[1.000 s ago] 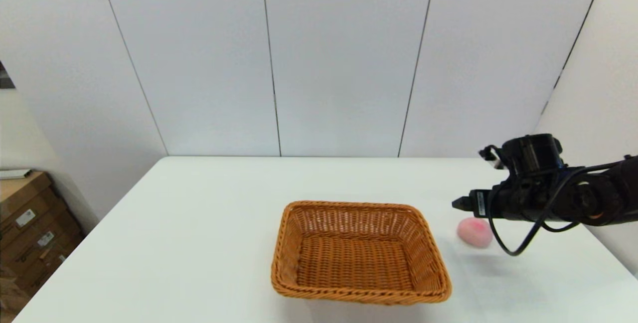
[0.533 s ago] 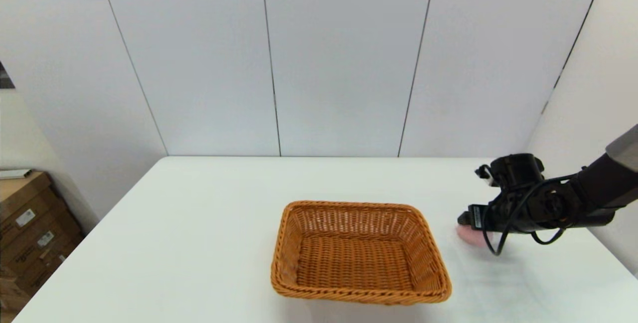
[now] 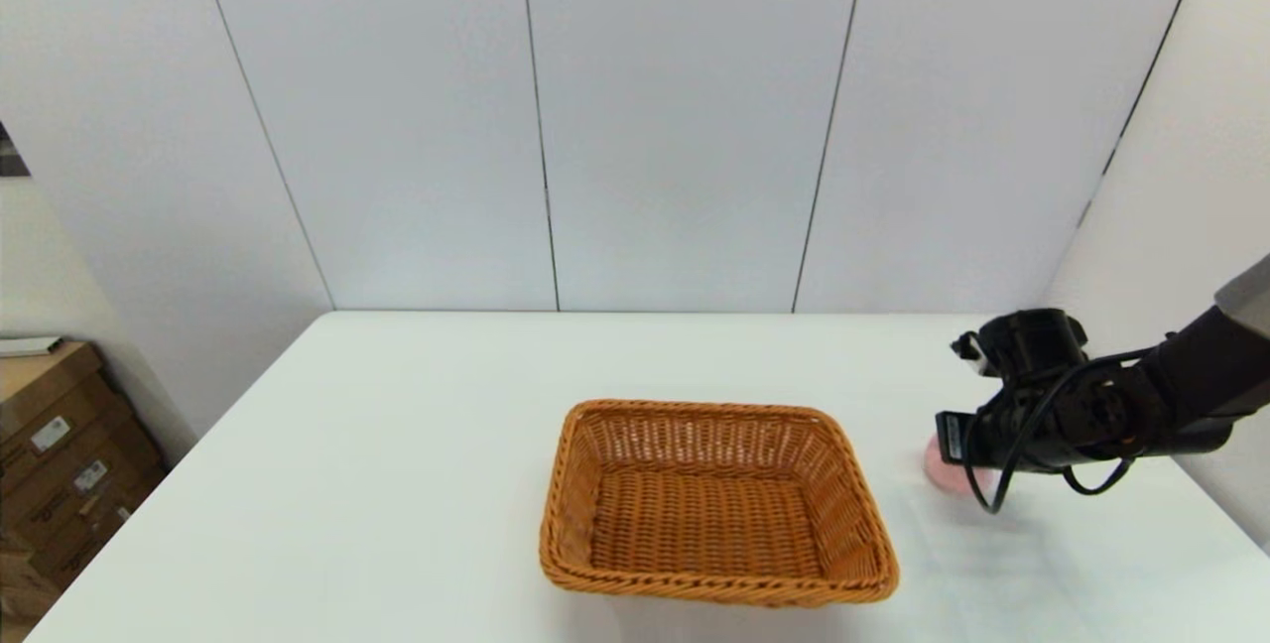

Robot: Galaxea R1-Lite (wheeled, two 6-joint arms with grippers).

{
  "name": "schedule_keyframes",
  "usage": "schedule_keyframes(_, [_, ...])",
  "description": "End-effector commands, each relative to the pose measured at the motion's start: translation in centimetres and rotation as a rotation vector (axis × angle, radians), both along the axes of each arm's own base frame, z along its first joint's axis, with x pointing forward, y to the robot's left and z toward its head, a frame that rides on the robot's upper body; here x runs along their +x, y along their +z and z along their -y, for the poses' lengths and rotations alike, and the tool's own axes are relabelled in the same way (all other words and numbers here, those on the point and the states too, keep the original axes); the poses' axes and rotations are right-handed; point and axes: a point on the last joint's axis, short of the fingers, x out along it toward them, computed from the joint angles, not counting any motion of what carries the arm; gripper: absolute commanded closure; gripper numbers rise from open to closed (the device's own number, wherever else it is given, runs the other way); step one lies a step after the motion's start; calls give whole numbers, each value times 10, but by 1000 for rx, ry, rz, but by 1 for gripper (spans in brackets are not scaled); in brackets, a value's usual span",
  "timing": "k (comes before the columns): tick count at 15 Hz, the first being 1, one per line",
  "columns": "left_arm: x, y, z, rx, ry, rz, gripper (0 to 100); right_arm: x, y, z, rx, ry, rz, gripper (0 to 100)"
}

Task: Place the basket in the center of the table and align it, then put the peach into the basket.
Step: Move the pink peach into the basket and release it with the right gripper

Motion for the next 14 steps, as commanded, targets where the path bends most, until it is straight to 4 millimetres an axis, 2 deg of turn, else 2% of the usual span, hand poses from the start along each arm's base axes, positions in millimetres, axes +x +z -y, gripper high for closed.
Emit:
schedule_keyframes(1, [0, 0, 0, 0, 0, -1, 0, -8, 39, -2, 40, -14, 105, 100])
schedule_keyframes(4, [0, 0, 0, 0, 0, -3, 0, -34, 98, -14, 119, 57, 229, 100])
schedule_keyframes(7, [0, 0, 0, 0, 0, -3, 0, -61, 135, -46, 147, 175, 286, 100])
schedule_keyframes(9, [0, 0, 0, 0, 0, -1, 0, -70, 137, -73, 159, 274, 270, 100])
schedule_keyframes(14, [0, 0, 0, 0, 0, -3, 0, -75, 107, -141, 169, 485, 142, 100])
